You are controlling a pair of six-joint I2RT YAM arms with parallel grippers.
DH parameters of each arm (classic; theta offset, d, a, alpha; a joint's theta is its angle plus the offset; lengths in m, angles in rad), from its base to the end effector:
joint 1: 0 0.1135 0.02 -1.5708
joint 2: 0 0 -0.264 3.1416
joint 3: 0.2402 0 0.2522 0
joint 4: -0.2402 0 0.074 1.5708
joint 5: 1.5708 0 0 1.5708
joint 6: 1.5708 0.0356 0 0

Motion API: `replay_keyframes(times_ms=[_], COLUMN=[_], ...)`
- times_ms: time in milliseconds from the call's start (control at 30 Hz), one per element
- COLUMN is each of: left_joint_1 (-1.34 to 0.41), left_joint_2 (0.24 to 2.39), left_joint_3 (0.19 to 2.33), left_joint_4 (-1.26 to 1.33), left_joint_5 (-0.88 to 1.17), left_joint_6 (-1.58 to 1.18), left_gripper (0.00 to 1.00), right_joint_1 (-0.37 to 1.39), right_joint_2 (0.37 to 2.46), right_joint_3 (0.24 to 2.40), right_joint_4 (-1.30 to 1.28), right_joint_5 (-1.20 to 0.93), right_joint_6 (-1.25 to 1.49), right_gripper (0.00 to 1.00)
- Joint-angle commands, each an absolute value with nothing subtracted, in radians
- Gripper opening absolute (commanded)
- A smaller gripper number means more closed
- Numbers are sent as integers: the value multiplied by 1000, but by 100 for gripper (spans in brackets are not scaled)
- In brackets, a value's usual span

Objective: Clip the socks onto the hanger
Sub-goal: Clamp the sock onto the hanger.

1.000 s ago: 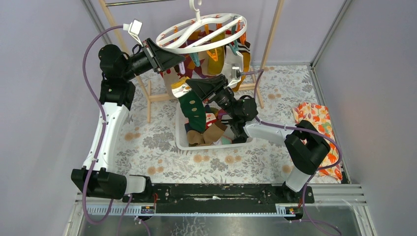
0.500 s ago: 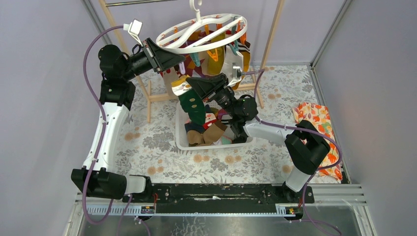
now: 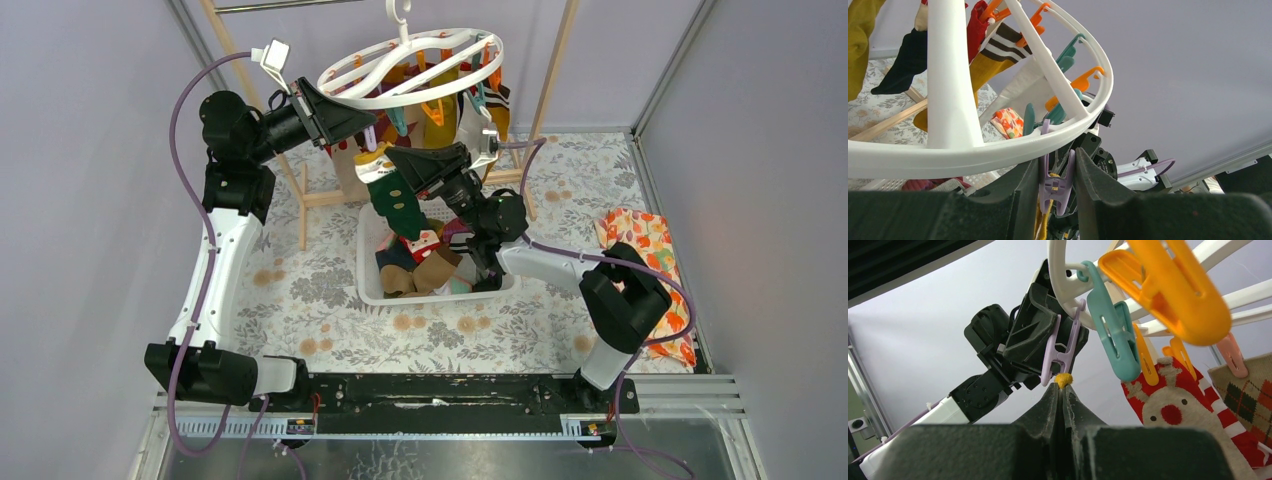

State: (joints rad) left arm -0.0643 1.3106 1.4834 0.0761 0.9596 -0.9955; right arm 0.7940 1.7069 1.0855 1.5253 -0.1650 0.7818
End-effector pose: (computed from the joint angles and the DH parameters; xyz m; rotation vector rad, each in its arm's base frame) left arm 0.2722 -0.0467 0.4931 0.1996 1.5997 -1.4724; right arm 0.2464 0.2590 0.3670 -0.1818 0.7414 1.5628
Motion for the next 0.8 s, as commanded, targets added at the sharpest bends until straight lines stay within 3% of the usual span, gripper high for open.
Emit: replay_keyframes(times_ms=[0,767], left_joint_1=[-67,-66], left_joint_2=[1292,1306], left_joint_3=[1476,1508], left_joint_4=[114,113], left_joint_5=[1042,1046], left_joint_6=[-1015,-1014], left_gripper=[0,0], right_joint_1=[782,774], right_joint_2=[1713,1717], right_joint_3=[1145,1135], right_joint_4=[1608,1648], right_joint_5=[-138,-213], right_joint_6=[775,833], right_gripper=[0,0])
